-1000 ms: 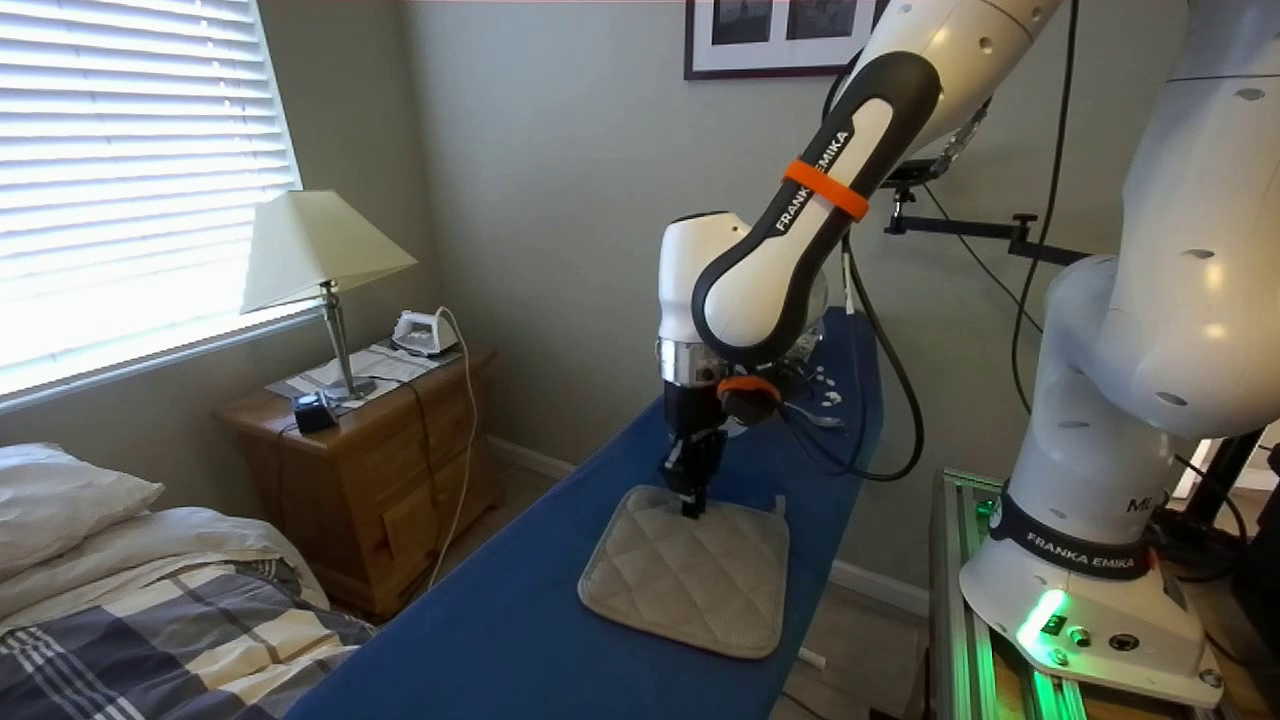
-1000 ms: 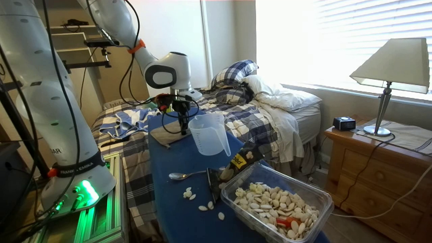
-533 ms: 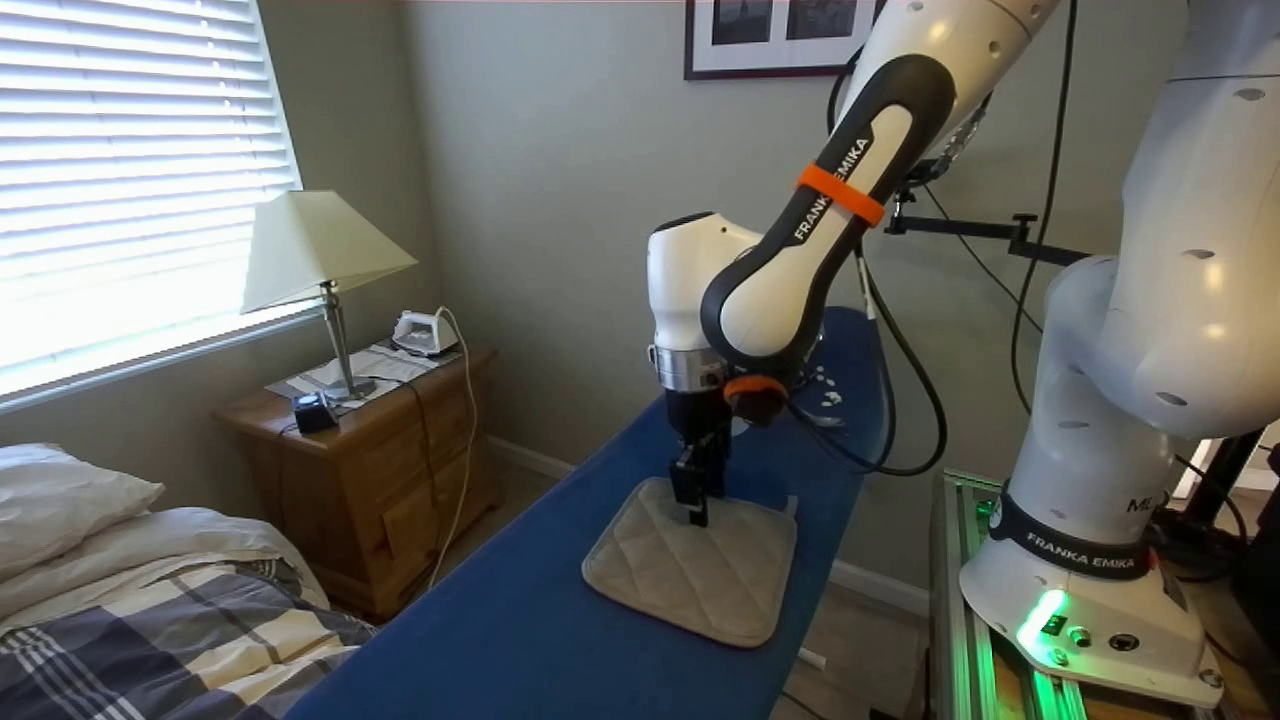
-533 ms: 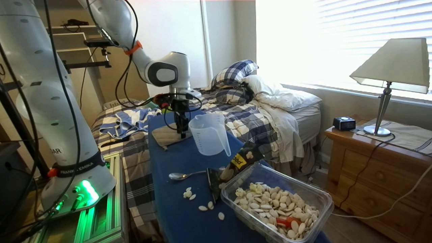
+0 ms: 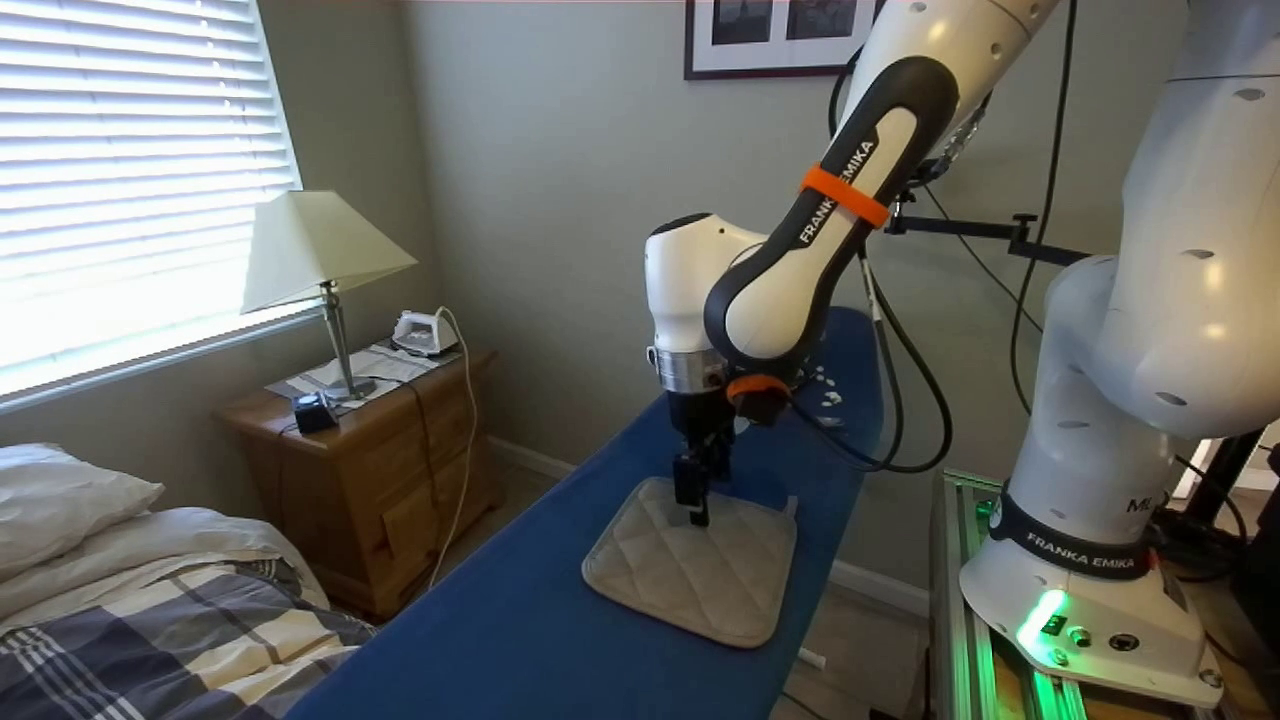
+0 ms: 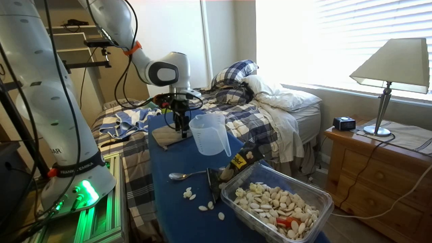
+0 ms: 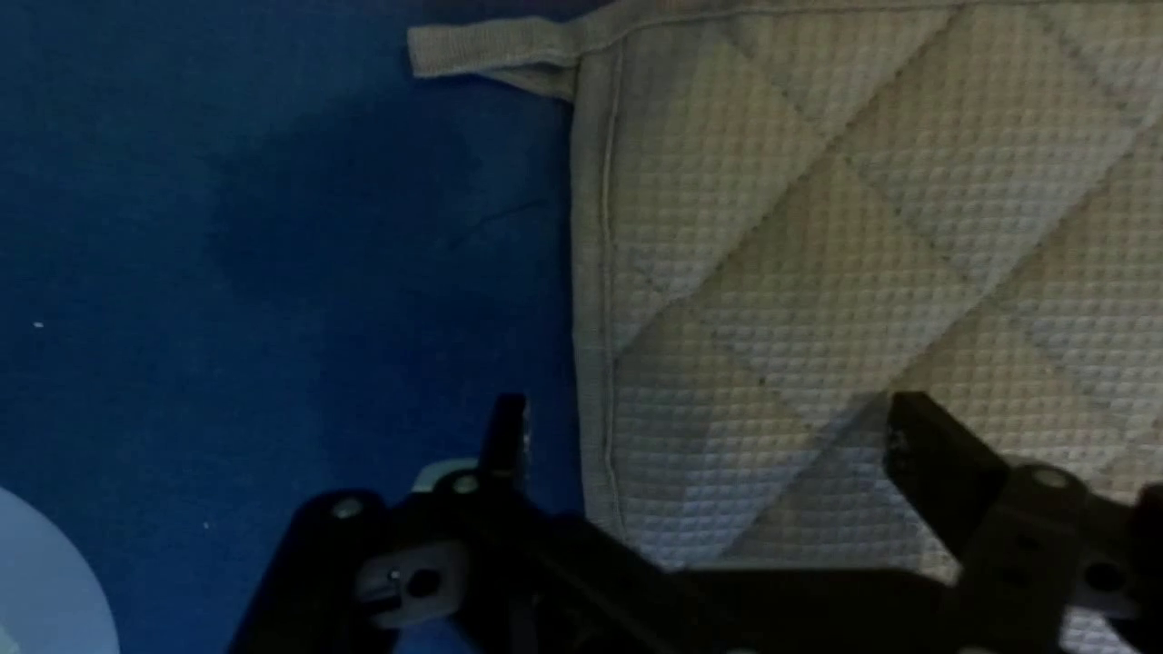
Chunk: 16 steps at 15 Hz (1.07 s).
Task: Put the mat on top of the jug
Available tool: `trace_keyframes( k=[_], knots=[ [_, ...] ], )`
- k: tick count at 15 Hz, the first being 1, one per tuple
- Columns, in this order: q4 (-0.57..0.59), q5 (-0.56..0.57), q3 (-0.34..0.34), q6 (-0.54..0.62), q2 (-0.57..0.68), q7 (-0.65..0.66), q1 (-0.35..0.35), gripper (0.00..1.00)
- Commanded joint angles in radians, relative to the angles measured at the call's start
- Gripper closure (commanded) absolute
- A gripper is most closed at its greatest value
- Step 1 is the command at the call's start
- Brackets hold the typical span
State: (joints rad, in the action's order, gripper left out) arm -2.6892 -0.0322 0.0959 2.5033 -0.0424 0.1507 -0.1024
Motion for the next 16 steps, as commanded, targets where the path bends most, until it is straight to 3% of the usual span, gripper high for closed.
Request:
trace_keyframes(
  k=[1,2,4,5,15,16],
  knots=[
    [-0.001,0.009,-0.006,-0.004,0.015,-0.013,0.011,0.0],
    [-0.004,0.007,-0.007,0.0,0.019,-0.014,0.011,0.01],
    [-0.007,0.005,-0.008,0.004,0.03,-0.017,0.012,0.26],
    [-0.007,0.006,-0.008,0.007,0.034,-0.017,0.012,0.29],
    [-0.004,-0.02,0.012,-0.035,-0.034,0.0,-0.007,0.97],
    [-0.002,-0.021,0.015,-0.041,-0.043,0.0,-0.009,1.0]
  ],
)
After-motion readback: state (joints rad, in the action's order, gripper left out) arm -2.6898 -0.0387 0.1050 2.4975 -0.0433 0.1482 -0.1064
